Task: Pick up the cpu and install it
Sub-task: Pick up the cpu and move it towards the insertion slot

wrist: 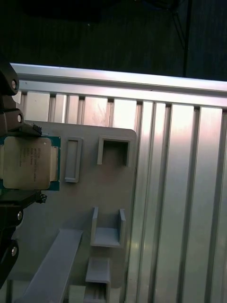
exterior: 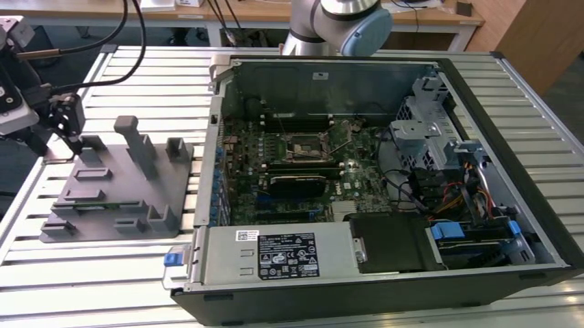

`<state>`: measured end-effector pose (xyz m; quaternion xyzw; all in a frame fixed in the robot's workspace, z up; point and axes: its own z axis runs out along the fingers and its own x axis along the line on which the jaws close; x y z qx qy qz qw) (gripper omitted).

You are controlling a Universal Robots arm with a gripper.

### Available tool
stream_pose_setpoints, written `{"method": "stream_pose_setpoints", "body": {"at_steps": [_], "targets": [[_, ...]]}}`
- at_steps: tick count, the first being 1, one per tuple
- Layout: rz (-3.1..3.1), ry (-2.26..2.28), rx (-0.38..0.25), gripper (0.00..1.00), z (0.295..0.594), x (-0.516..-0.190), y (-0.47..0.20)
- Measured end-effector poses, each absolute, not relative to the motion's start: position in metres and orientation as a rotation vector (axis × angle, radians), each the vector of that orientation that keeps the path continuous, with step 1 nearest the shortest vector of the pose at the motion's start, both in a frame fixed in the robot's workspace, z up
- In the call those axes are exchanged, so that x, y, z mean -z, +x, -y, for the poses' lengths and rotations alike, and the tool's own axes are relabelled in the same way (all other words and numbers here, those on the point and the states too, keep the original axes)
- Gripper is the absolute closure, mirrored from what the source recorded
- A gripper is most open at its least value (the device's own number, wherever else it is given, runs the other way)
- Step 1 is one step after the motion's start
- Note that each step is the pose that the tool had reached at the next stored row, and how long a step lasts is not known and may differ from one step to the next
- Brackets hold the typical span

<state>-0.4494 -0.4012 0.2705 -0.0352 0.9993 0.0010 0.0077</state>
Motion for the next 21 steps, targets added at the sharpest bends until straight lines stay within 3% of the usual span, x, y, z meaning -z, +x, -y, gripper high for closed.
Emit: {"method": "stream_pose_setpoints", "body": {"at_steps": [21], "targets": [[-3.124,-0.110,0.003,0.46,0.4006,-0.2766,-0.4494]]}}
